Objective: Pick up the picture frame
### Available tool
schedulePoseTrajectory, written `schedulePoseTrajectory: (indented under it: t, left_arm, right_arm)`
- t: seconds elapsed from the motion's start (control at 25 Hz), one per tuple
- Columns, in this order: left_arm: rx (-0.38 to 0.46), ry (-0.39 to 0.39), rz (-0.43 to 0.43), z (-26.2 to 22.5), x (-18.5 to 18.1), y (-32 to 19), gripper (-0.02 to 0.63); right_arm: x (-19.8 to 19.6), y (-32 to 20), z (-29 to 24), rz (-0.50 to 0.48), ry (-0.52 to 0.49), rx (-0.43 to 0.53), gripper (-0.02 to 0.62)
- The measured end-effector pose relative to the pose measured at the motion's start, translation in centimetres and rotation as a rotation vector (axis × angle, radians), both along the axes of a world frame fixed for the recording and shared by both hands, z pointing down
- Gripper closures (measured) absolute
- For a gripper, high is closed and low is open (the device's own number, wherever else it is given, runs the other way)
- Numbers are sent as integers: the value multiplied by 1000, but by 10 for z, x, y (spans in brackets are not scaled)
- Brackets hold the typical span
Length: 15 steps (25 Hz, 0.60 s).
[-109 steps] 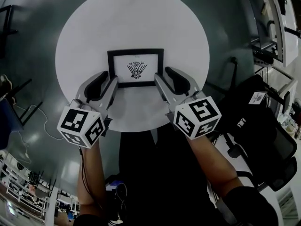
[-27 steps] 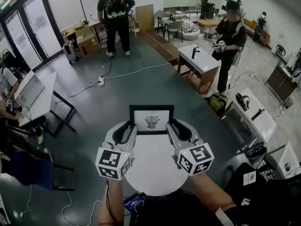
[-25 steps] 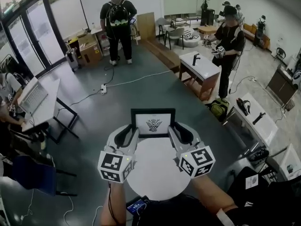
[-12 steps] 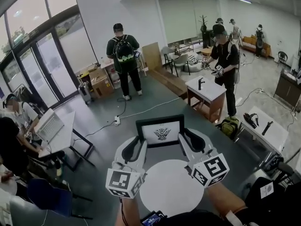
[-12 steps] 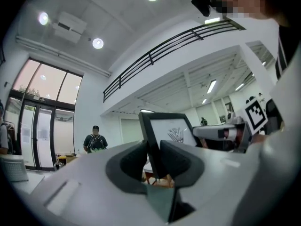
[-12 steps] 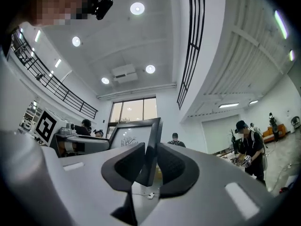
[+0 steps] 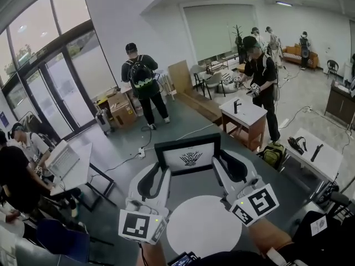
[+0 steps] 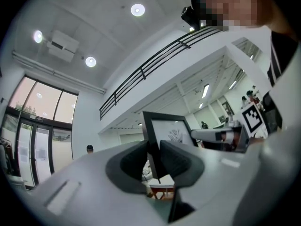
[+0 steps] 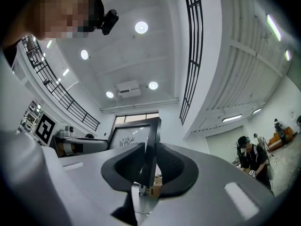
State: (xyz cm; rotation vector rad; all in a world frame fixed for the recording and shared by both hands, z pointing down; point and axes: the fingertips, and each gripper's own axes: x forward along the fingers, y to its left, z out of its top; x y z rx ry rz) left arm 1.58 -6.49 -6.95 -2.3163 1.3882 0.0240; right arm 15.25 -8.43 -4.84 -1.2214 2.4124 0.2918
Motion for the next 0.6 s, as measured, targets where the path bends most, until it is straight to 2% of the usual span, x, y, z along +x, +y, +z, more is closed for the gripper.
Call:
schedulePoseTrajectory:
  t: [0.24,0.6]
  left_arm:
    - [7,0,-1,-9,4,9,519]
    - [-4,14,4,-11,6,13,522]
  right_arm:
    - [5,10,-12,-4,-8,30,523]
    - [6,9,-13,-46,-34,19,523]
